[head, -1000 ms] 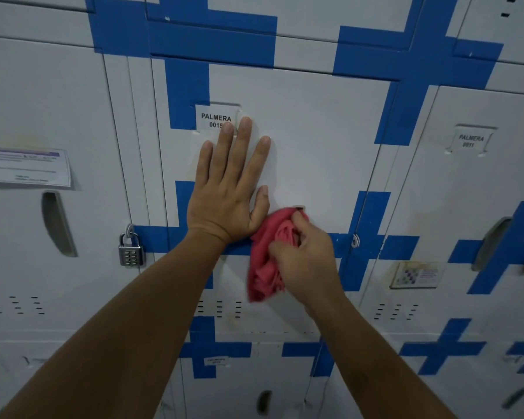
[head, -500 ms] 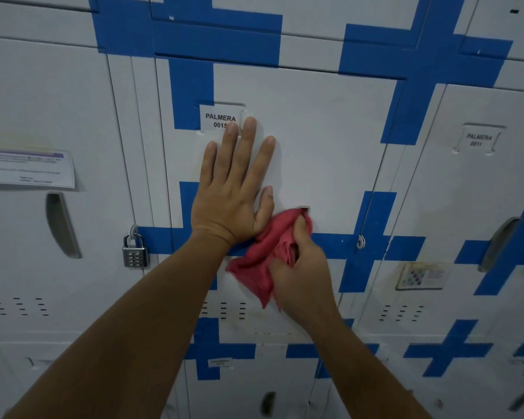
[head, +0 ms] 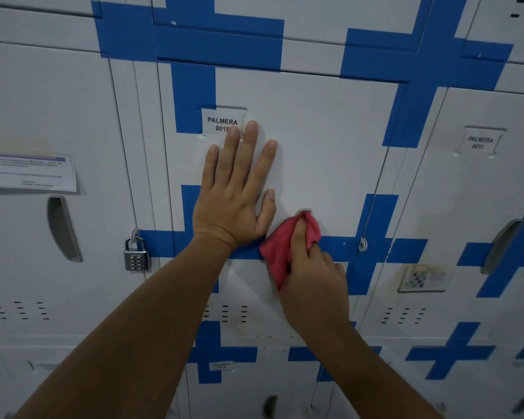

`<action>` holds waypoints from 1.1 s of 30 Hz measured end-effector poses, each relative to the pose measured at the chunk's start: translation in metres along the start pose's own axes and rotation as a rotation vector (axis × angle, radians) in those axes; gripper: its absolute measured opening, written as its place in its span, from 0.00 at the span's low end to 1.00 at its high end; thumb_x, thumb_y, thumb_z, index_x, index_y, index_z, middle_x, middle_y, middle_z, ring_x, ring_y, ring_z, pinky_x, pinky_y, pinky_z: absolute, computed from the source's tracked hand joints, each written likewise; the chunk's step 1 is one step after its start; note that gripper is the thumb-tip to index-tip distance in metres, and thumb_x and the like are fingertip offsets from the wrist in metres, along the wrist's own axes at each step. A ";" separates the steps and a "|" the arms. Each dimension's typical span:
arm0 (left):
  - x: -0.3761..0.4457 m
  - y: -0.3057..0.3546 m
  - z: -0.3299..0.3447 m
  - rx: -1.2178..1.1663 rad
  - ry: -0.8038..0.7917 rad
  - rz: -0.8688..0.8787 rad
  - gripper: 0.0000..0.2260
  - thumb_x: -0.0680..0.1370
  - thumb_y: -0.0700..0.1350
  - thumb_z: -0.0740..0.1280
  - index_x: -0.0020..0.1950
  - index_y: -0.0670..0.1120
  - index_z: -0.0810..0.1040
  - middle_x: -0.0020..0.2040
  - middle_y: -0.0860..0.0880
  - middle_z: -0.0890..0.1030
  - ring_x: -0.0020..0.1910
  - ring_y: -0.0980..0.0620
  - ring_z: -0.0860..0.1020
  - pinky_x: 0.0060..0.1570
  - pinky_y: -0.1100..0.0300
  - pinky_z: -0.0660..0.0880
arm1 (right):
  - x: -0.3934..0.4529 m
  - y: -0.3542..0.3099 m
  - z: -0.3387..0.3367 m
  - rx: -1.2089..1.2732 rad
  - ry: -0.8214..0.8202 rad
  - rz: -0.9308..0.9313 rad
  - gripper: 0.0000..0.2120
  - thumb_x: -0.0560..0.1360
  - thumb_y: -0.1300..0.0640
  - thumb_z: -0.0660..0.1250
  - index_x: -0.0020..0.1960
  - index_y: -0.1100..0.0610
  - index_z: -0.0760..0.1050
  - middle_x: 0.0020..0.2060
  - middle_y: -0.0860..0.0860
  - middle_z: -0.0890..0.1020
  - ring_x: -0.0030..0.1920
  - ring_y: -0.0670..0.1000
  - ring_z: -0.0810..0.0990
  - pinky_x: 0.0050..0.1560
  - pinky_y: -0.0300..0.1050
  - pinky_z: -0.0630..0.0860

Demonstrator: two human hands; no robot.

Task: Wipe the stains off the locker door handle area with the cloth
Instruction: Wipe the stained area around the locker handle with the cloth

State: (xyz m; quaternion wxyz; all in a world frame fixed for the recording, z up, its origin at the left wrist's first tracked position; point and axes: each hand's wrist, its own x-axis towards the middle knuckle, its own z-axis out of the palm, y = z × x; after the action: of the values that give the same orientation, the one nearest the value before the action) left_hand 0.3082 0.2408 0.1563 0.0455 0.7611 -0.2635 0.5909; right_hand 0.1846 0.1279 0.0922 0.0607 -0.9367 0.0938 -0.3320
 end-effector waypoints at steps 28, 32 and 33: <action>0.000 -0.001 0.001 0.000 0.026 0.009 0.32 0.80 0.54 0.56 0.82 0.45 0.53 0.80 0.37 0.56 0.80 0.37 0.53 0.78 0.43 0.45 | 0.045 -0.015 -0.047 0.001 -0.677 0.064 0.08 0.68 0.52 0.65 0.35 0.54 0.68 0.30 0.50 0.75 0.32 0.50 0.75 0.31 0.44 0.71; 0.000 -0.002 0.002 0.003 0.037 0.009 0.32 0.80 0.54 0.56 0.81 0.44 0.54 0.80 0.37 0.56 0.79 0.37 0.54 0.78 0.42 0.46 | 0.059 -0.019 -0.054 0.008 -0.723 0.086 0.07 0.69 0.53 0.63 0.34 0.56 0.72 0.30 0.50 0.75 0.31 0.50 0.75 0.30 0.43 0.70; 0.000 -0.002 0.002 0.000 0.036 0.011 0.32 0.80 0.54 0.56 0.81 0.44 0.54 0.80 0.37 0.56 0.79 0.37 0.54 0.78 0.42 0.46 | 0.061 -0.019 -0.056 0.015 -0.730 0.090 0.08 0.69 0.53 0.63 0.34 0.56 0.72 0.29 0.50 0.75 0.31 0.50 0.75 0.30 0.43 0.70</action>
State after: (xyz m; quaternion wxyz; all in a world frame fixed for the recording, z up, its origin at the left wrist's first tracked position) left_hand 0.3110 0.2415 0.1565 0.0469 0.7490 -0.2667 0.6048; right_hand 0.1984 0.1301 0.1759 0.1113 -0.9879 0.1045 0.0264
